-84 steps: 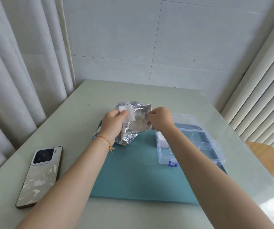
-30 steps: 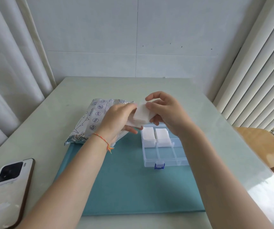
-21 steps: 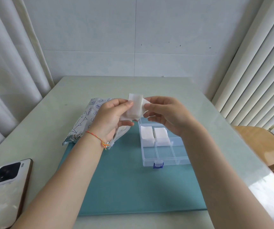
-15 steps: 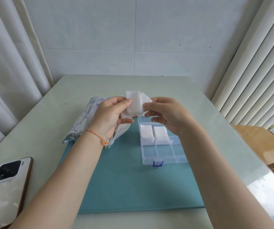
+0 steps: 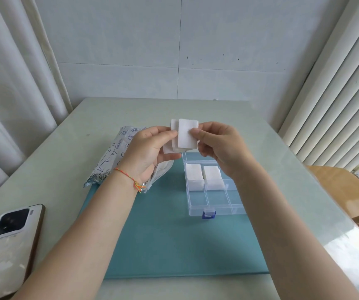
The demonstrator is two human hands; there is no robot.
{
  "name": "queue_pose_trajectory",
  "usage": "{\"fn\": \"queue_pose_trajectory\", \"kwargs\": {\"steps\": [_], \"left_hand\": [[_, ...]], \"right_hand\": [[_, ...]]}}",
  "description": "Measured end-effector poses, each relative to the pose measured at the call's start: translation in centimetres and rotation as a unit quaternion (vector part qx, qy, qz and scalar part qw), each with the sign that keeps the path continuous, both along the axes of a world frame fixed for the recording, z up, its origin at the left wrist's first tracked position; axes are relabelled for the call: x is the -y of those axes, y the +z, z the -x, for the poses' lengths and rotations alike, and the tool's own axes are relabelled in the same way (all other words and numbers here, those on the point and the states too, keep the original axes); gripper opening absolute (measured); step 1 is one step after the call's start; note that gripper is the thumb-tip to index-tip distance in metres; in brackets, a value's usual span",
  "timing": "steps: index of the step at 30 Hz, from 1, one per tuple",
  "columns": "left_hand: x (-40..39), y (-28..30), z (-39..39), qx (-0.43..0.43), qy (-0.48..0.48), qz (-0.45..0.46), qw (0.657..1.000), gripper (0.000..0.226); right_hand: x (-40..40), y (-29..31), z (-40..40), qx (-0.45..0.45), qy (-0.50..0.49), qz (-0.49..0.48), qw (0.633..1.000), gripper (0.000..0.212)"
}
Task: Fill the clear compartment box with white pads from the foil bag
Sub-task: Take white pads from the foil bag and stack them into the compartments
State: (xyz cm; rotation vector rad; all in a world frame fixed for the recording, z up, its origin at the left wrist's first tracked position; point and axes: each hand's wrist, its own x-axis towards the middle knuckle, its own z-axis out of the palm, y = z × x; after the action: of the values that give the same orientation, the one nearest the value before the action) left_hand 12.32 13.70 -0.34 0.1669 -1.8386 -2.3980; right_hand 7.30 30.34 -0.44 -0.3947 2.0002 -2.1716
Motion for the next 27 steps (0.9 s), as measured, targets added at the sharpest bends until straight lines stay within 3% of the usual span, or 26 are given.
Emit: {"fn": "queue_pose_trajectory", "kwargs": {"steps": [9,18,22,27], "left_hand": [[0.0,-0.3,0.1,-0.007,0.000,0.007,1.000,0.010],[-0.4,-0.3,0.1,0.002,-0.008,-0.008,1.000,0.020],[-0.6,-0.7,0.1,0.016,0.010,0.008,1.000,0.011],[-0.8,-0.6,0.1,0.028,0.028,0.004,0.999,0.017]], "right_hand": [[0.3,0.1,-0.3,-0.006,-0.015,-0.009,1.000,0.020],[0.9,-0.2,-0.7,-0.025,-0.045,-0.046,0.998,0.018],[1.6,-0.4,-0.8,-0.092,-0.095,-0.120,0.984,0.019],[2.3,-0.4,-1.6,-0.153,-0.071,-0.235,0.957,0.034]]}}
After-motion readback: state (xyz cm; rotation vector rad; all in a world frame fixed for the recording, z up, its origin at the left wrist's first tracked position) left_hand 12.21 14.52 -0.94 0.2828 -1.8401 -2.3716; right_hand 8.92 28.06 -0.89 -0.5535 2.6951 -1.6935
